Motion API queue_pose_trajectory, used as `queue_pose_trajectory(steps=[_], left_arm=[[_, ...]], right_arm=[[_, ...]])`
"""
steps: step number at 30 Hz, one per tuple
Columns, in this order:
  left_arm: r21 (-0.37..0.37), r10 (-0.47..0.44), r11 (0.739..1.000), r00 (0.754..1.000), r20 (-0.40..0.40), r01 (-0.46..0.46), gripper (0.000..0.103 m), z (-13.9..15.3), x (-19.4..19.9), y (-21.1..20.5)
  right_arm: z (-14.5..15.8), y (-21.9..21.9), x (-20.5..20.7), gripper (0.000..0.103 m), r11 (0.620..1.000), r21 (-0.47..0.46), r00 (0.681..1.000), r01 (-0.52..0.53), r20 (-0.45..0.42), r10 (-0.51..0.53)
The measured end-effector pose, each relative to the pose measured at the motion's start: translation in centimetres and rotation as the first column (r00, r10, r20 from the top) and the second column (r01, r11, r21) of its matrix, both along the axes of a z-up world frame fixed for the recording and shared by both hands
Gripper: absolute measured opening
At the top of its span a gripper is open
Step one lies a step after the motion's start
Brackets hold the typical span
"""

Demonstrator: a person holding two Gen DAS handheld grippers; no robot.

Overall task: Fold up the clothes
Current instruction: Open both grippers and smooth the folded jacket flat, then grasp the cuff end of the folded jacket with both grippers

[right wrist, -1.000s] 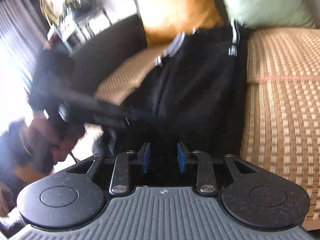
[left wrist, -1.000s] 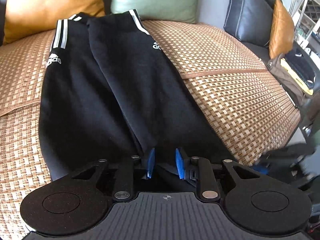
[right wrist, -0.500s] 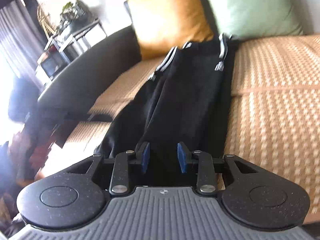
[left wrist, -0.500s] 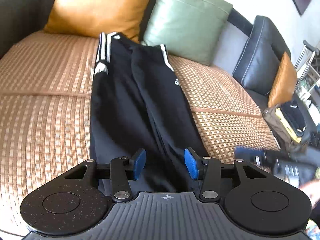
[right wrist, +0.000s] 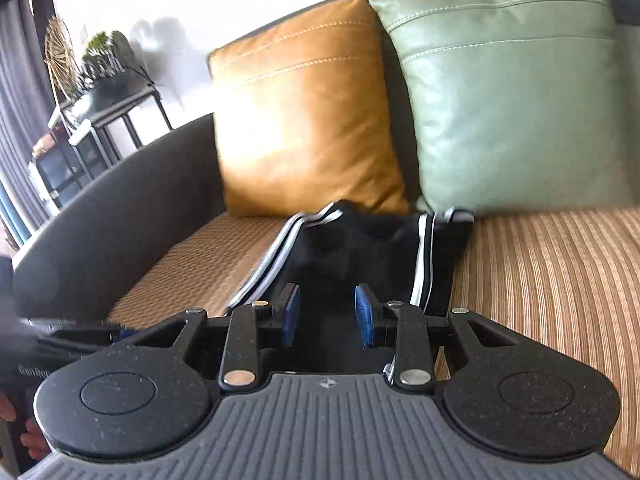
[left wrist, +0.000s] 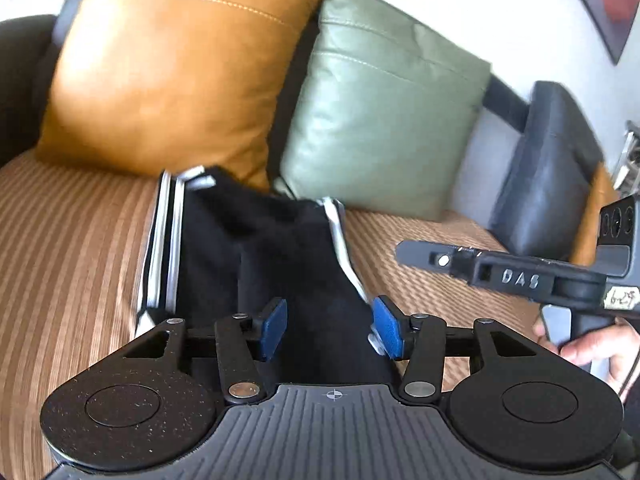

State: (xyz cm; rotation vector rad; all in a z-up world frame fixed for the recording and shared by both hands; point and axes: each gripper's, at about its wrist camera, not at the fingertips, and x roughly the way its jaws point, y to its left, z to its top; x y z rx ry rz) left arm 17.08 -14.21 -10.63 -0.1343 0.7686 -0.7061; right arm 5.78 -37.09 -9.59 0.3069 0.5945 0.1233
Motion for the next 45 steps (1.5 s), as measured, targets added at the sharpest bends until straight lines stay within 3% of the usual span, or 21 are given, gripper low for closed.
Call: queue_pose_trajectory(steps=[8,10,13,16,18,21,23,25,29,32,36,38,42,45], left_arm=[[0.074,0.07,0.995,0.996,-0.049,-0.066,0.064,-7.3,10.4,-3.6],[0.084,0.085,0.993,0.994,-0.075,-0.079,0.069,-9.2,12.1,-3.5],[0.073,0.076,0.995,0.996,-0.052,-0.072,0.067,-9.2,12.2,-3.4],[0.087,0.074,0.994,0.996,-0.054,-0.069,0.066,-7.2,10.9,-2.5],[0.076,0.063,0.995,0.997,-0.042,-0.059,0.066,-5.0,8.7,-0.7],[0.051,0.033,0.998,0.998,-0.051,-0.03,0.08,-2.4,2.8,4.1],[0.052,0.036,0.998,0.997,-0.07,-0.032,0.084,-1.4,-1.4,7.5],[0.049,0.067,0.997,0.99,-0.125,-0.061,0.085,-1.5,-5.6,11.0],[0.024,0.084,0.996,0.956,-0.282,-0.08,0.085,-3.6,-12.6,15.8],[-0.016,0.086,0.995,0.938,-0.337,-0.097,0.085,-5.3,-15.8,17.1],[-0.033,0.108,0.991,0.927,-0.359,-0.128,0.085,-7.2,-17.8,17.6],[-0.08,0.08,0.99,0.923,-0.376,-0.119,0.086,-7.6,-18.4,17.8],[-0.164,0.017,0.983,0.918,-0.395,-0.089,0.088,-8.5,-18.7,17.8],[-0.224,0.019,0.967,0.912,-0.41,-0.12,0.089,-9.1,-18.5,17.8]], right_arm=[[-8.2,-2.9,11.3,0.036,1.0,-0.025,0.998,-0.007,-0.066,0.005],[-10.1,-3.7,13.1,0.037,1.0,-0.019,0.996,0.021,-0.081,-0.022],[-12.0,-4.9,14.6,0.037,0.996,0.041,0.991,0.084,-0.104,-0.08],[-11.4,-5.7,14.0,0.037,0.973,0.151,0.982,0.176,-0.103,-0.161],[-10.3,-5.3,10.4,0.053,0.964,0.198,0.981,0.178,-0.114,-0.158],[-9.1,-4.2,3.6,0.06,0.956,0.257,0.985,0.141,-0.13,-0.111],[-8.2,-3.5,-0.9,0.067,0.948,0.296,0.987,0.117,-0.14,-0.078],[-7.4,-2.7,-5.4,0.073,0.938,0.334,0.988,0.093,-0.148,-0.046],[-6.1,-1.3,-14.3,0.075,0.906,0.418,0.985,0.062,-0.172,0.012],[-8.1,-0.3,-20.0,0.075,0.838,0.525,0.963,0.148,-0.271,-0.001],[-10.5,0.4,-25.2,0.075,0.723,0.631,0.929,0.283,-0.368,-0.042],[-11.6,0.6,-27.0,0.075,0.666,0.663,0.909,0.342,-0.412,-0.057],[-13.4,1.2,-28.4,0.076,0.616,0.67,0.873,0.415,-0.485,-0.061],[-14.5,1.7,-28.4,0.076,0.557,0.722,0.88,0.41,-0.474,-0.033]])
